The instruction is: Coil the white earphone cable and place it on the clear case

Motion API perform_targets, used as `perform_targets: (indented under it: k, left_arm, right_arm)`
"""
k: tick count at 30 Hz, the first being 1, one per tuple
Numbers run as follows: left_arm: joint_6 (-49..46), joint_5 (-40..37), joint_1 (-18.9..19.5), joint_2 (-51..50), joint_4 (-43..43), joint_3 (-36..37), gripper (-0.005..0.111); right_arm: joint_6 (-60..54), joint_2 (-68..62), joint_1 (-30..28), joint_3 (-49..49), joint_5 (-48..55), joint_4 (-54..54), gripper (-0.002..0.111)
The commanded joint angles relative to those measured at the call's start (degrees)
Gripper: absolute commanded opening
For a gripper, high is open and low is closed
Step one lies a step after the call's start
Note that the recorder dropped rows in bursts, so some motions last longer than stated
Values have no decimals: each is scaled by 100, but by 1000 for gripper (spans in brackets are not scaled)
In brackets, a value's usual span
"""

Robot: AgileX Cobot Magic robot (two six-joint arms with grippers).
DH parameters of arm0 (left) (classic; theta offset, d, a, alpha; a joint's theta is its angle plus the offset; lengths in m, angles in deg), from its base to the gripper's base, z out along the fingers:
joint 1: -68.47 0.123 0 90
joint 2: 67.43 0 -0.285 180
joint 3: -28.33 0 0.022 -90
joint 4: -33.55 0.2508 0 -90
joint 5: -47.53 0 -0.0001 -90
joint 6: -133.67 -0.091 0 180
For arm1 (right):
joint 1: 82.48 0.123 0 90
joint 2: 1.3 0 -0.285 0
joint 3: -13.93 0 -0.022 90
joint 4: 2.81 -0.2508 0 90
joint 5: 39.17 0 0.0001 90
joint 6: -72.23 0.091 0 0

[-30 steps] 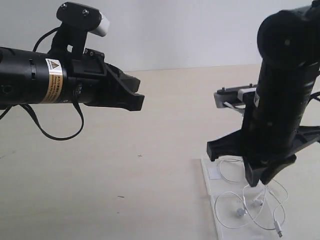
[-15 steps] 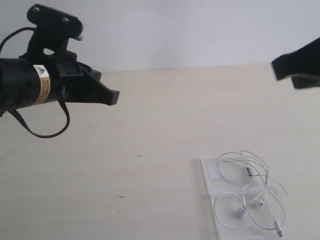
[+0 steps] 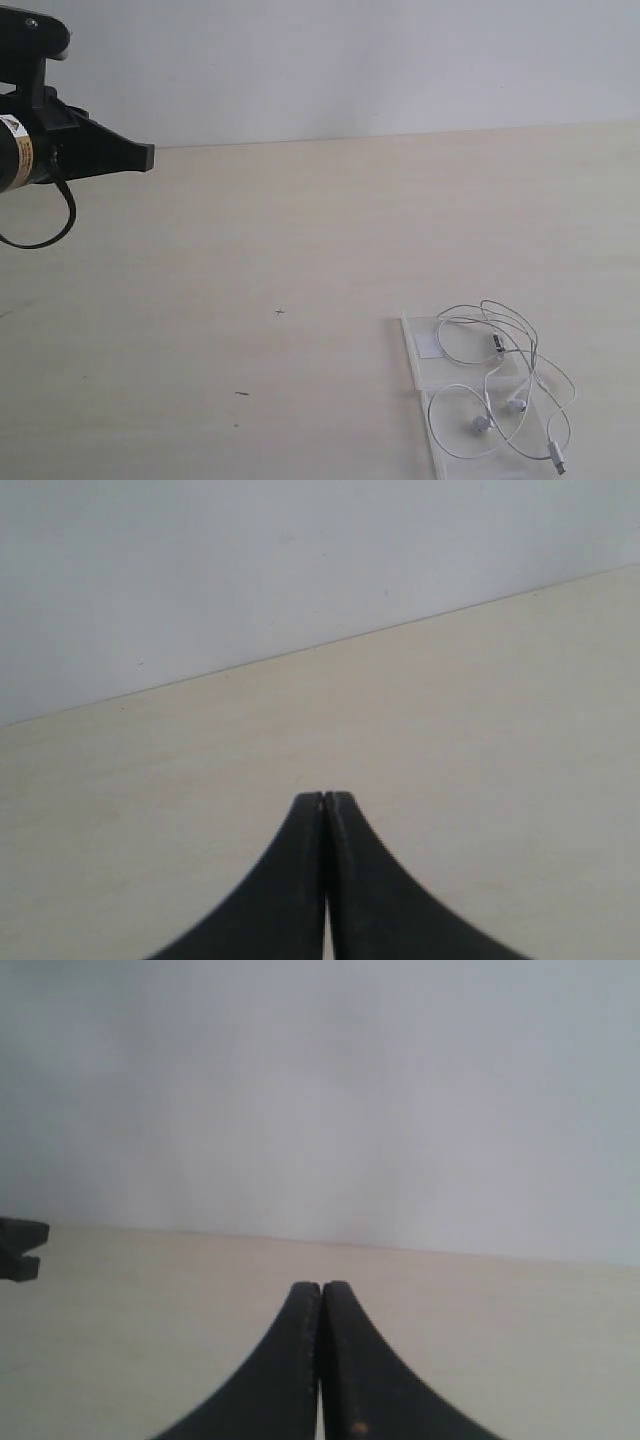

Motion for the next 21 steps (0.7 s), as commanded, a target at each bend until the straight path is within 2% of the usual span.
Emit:
perform_targets:
  k: [1,14,19,20,21]
  left_arm:
    - [49,16,13,1,3,29,0]
    - [49,16,13,1,3,29,0]
    - [49,30,13,1,3,29,0]
    - [49,30,13,1,3,29,0]
    - [49,30,13,1,3,29,0]
  right_arm:
    - [26,544,-12,-32,17,40,0]
    - [26,1275,-49,-32,-197,338,0]
    - [26,1275,-852,-414,-973,328,0]
    - [26,1275,-1216,-815,-1250,153,0]
    - [26,1275,-1322,-1047,-1367,63,0]
